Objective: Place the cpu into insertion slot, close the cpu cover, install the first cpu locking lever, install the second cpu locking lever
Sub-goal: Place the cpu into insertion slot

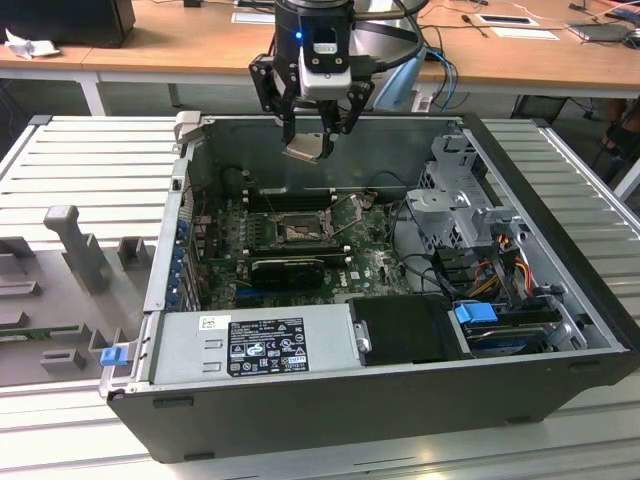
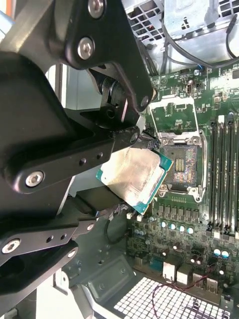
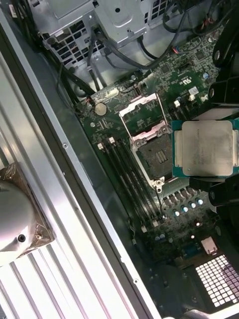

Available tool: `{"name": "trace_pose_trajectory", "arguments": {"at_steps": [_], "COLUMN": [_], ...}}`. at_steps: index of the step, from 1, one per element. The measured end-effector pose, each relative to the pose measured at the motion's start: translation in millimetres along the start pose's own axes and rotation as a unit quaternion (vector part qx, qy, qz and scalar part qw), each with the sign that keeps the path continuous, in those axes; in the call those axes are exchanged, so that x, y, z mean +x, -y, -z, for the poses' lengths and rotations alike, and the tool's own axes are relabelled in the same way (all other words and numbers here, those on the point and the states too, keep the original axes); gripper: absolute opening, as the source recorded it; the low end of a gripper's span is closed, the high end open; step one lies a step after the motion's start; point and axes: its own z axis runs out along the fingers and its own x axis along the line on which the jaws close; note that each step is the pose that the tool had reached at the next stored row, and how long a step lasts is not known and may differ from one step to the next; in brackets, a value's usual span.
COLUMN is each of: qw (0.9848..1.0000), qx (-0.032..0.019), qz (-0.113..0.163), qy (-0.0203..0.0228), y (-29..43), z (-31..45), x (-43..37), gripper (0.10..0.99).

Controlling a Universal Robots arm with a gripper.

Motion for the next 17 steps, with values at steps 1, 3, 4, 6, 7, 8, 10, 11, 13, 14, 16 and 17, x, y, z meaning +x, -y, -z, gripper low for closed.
{"name": "trace_pose_trajectory", "arguments": {"at_steps": [1, 3, 4, 6, 7, 8, 10, 11, 13, 14, 16, 17], "qw": [1.0000, 1.0000, 0.9999, 0.9998, 0.9998, 0.9997, 0.9996, 0.9995, 0.9994, 0.9992, 0.9990, 0.9989], "qx": [-0.0001, -0.0002, -0.0003, -0.0004, -0.0004, -0.0005, -0.0006, -0.0006, -0.0007, -0.0007, -0.0007, -0.0008], "qz": [-0.003, -0.010, -0.011, -0.018, -0.022, -0.025, -0.029, -0.031, -0.036, -0.040, -0.044, -0.047], "qy": [0.0003, 0.0008, 0.0010, 0.0015, 0.0018, 0.0021, 0.0024, 0.0026, 0.0030, 0.0033, 0.0037, 0.0040], "y": [0.0, 0.0, 0.0, 0.0, 0.0, 0.0, 0.0, 0.0, 0.0, 0.0, 0.1, 0.1], "z": [0.0, -0.1, -0.2, -0.3, -0.3, -0.4, -0.5, -0.5, -0.7, -0.7, -0.8, -0.9], "x": [0.0, 0.0, 0.0, 0.0, 0.0, 0.0, 0.0, 0.0, 0.0, 0.0, 0.0, 0.0], "gripper": [0.541, 0.541, 0.541, 0.541, 0.541, 0.541, 0.541, 0.541, 0.541, 0.541, 0.541, 0.541]}}
